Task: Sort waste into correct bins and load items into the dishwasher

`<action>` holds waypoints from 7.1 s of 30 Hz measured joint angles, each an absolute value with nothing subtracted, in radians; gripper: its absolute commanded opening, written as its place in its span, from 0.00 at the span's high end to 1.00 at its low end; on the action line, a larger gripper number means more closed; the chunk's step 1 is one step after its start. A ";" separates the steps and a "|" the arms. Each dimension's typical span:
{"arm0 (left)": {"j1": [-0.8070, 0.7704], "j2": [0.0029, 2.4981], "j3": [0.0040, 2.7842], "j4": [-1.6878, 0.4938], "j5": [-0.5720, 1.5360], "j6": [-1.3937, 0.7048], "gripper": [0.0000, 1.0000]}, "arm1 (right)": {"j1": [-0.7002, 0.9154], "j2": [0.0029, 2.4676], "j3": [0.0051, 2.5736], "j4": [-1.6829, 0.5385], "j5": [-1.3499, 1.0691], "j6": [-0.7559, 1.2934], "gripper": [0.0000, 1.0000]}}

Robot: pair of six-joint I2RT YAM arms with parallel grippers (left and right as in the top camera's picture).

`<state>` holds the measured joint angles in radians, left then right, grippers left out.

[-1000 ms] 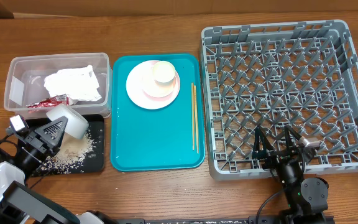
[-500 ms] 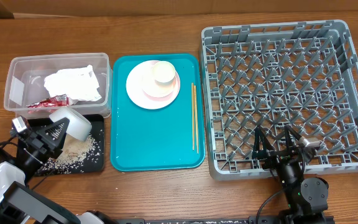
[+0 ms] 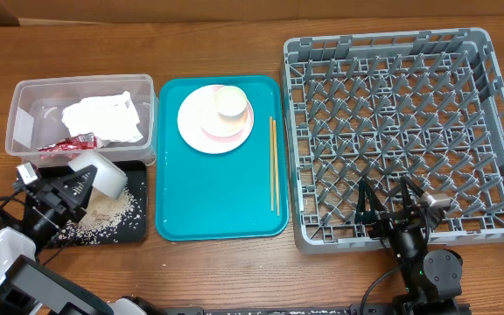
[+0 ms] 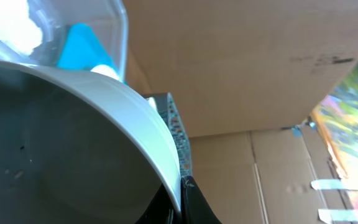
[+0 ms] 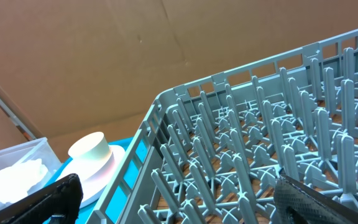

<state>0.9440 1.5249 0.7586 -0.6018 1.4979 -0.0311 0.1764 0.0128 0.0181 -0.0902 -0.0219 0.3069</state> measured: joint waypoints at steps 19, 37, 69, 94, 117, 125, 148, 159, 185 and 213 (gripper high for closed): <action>0.562 1.506 0.918 -0.699 1.171 -0.172 0.96 | 0.176 0.013 0.018 -0.090 -0.022 0.307 0.00; -0.007 1.343 0.958 -0.745 0.563 -0.295 0.96 | 0.176 0.013 0.019 -0.090 -0.022 0.307 0.00; -0.426 1.535 0.958 -0.681 0.012 -0.422 0.73 | 0.176 0.013 0.018 -0.090 -0.022 0.307 0.00; -0.357 1.497 1.269 -0.750 -0.008 -0.438 0.18 | 0.176 0.013 0.018 -0.090 -0.022 0.307 0.00; -0.235 1.471 1.313 -0.801 -0.012 -0.466 0.00 | 0.176 0.009 0.028 0.011 -0.108 0.458 0.00; -0.131 1.471 1.324 -0.793 -0.029 -0.466 0.00 | 0.176 0.159 0.376 -0.304 -0.057 0.452 0.00; 0.164 1.471 1.335 -0.839 -0.083 -0.469 0.00 | 0.655 1.510 1.149 -0.511 -0.247 0.445 0.01; 0.164 1.471 1.335 -0.839 -0.083 -0.469 0.00 | 0.702 1.643 1.149 -0.483 -0.113 0.440 0.30; 0.164 1.471 1.335 -0.839 -0.083 -0.469 0.00 | 0.780 1.846 1.150 -0.456 0.295 0.533 0.61; 0.164 1.471 1.335 -0.839 -0.083 -0.469 0.00 | 0.780 1.939 1.153 -0.420 0.233 0.624 0.74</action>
<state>0.1642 1.4708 1.3354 -0.8387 -0.0830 -0.4694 0.7803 1.9388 1.1530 -0.4198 0.2329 0.6235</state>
